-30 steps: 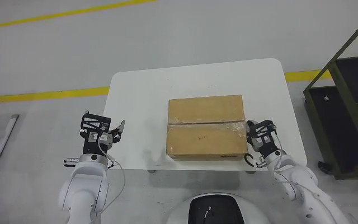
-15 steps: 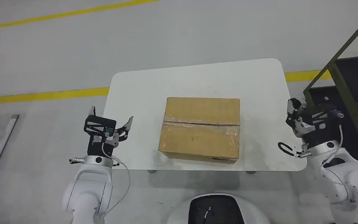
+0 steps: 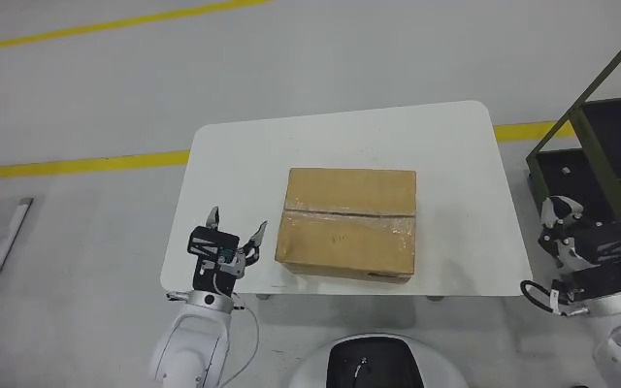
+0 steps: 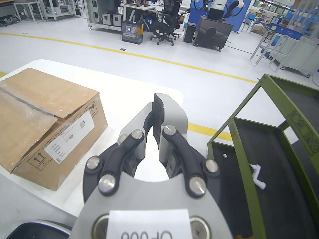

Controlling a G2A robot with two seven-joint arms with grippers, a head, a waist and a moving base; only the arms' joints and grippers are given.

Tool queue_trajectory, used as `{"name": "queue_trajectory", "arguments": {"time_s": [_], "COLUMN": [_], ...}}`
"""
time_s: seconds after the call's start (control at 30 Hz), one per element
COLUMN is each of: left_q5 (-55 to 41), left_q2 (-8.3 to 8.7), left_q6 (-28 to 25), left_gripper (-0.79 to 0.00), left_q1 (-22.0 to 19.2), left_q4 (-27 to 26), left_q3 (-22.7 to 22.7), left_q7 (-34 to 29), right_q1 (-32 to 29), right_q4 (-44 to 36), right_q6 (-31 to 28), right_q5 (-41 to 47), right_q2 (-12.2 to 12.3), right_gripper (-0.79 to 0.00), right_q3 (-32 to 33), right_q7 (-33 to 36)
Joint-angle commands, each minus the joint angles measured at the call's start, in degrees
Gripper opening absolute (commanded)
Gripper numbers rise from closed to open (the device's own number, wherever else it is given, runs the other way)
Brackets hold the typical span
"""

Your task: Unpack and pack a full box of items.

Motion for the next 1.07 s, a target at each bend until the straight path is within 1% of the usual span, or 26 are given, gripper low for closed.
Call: {"name": "queue_trajectory", "arguments": {"time_s": [0.0, 0.1, 0.27, 0.3, 0.33, 0.37, 0.4, 0.43, 0.47, 0.5, 0.53, 0.57, 0.6, 0.63, 0.67, 0.7, 0.73, 0.77, 0.8, 0.83, 0.87, 0.9, 0.93, 1.03], "left_q5": [-2.1, -3.0, -3.1, -3.6, -3.7, -3.7, -3.6, -3.7, -3.7, -3.7, -3.7, -3.7, -3.7, -3.7, -3.7, -3.7, -3.7, -3.7, -3.7, -3.7, -3.7, -3.7, -3.7, -3.7], "left_q2": [-0.08, -0.17, -0.42, -0.5, -0.51, -0.51, -0.51, -0.52, -0.52, -0.51, -0.51, -0.51, -0.51, -0.51, -0.51, -0.51, -0.51, -0.51, -0.51, -0.51, -0.51, -0.51, -0.51, -0.51], "left_q6": [0.4, 0.9, 2.5, 2.9, 2.9, 2.9, 2.9, 2.9, 2.9, 2.9, 2.9, 2.9, 2.9, 2.9, 2.9, 2.9, 2.9, 2.9, 2.9, 2.9, 2.9, 2.9, 2.9, 2.9], "left_gripper": [-0.785, -0.785, -0.785, -0.456, 0.0, 0.0, -0.785, -0.785, -0.785, -0.779, -0.769, -0.744, -0.693, -0.592, -0.548, -0.486, -0.398, -0.339, -0.308, -0.233, -0.194, -0.172, -0.109, -0.031], "left_q1": [0.6, 1.9, 2.6, 2.8, 2.8, 2.8, 2.8, 2.8, 2.8, 2.8, 2.8, 2.8, 2.8, 2.8, 2.8, 2.8, 2.8, 2.8, 2.8, 2.8, 2.8, 2.8, 2.8, 2.8], "left_q4": [-0.5, -1.0, -1.6, -1.7, -1.8, -1.8, -1.8, -1.8, -1.8, -1.8, -1.8, -1.8, -1.8, -1.8, -1.8, -1.8, -1.8, -1.8, -1.8, -1.8, -1.8, -1.8, -1.8, -1.8], "left_q3": [-0.3, -0.5, 0.8, 1.2, 1.3, 1.3, 1.3, 1.3, 1.3, 1.3, 1.3, 1.3, 1.3, 1.3, 1.3, 1.3, 1.3, 1.3, 1.3, 1.3, 1.3, 1.3, 1.3, 1.3], "left_q7": [-0.1, -1.2, -3.5, -4.3, -4.5, -4.5, -4.5, -4.6, -4.6, -4.6, -4.5, -4.5, -4.5, -4.5, -4.5, -4.5, -4.5, -4.5, -4.5, -4.5, -4.5, -4.5, -4.5, -4.5], "right_q1": [-0.7, -1.4, -0.4, 0.0, 0.1, 0.1, 0.1, 0.1, 0.1, 0.1, 0.1, 0.1, 0.1, 0.1, 0.1, 0.1, 0.1, 0.1, 0.1, 0.1, 0.1, 0.1, 0.1, 0.1], "right_q4": [0.4, 1.4, 3.7, 4.2, 4.3, 4.3, 4.3, 4.3, 4.3, 4.3, 4.3, 4.3, 4.3, 4.3, 4.3, 4.3, 4.3, 4.3, 4.3, 4.3, 4.3, 4.3, 4.3, 4.3], "right_q6": [-0.6, -2.0, -3.3, -4.2, -4.4, -4.4, -4.3, -4.5, -4.5, -4.5, -4.4, -4.4, -4.4, -4.4, -4.4, -4.4, -4.4, -4.4, -4.4, -4.4, -4.4, -4.4, -4.4, -4.4], "right_q5": [0.2, -0.4, -1.0, -1.0, -0.9, -0.9, -0.9, -0.9, -0.9, -0.9, -0.9, -0.9, -0.9, -0.9, -0.9, -0.9, -0.9, -0.9, -0.9, -0.9, -0.9, -0.9, -0.9, -0.9], "right_q2": [-0.1, -0.1, -0.1, -0.1, -0.1, -0.1, -0.1, -0.1, -0.1, -0.1, -0.1, -0.1, -0.1, -0.1, -0.1, -0.1, -0.1, -0.1, -0.1, -0.1, -0.1, -0.1, -0.1, -0.1], "right_gripper": [-0.785, -0.785, -0.785, -0.776, -0.413, 0.0, -0.779, -0.769, -0.732, -0.67, -0.592, -0.525, -0.469, -0.398, -0.343, -0.294, -0.233, -0.197, -0.162, -0.109, -0.08, -0.056, -0.033, -0.003], "right_q3": [-0.5, -1.3, -2.2, -2.5, -2.6, -2.6, -2.5, -2.6, -2.6, -2.6, -2.6, -2.6, -2.6, -2.6, -2.6, -2.6, -2.6, -2.6, -2.6, -2.6, -2.6, -2.6, -2.6, -2.6], "right_q7": [-0.9, -2.1, -2.9, -2.8, -2.7, -2.7, -2.8, -2.7, -2.7, -2.7, -2.7, -2.7, -2.7, -2.7, -2.7, -2.7, -2.7, -2.7, -2.7, -2.7, -2.7, -2.7, -2.7, -2.7]}}
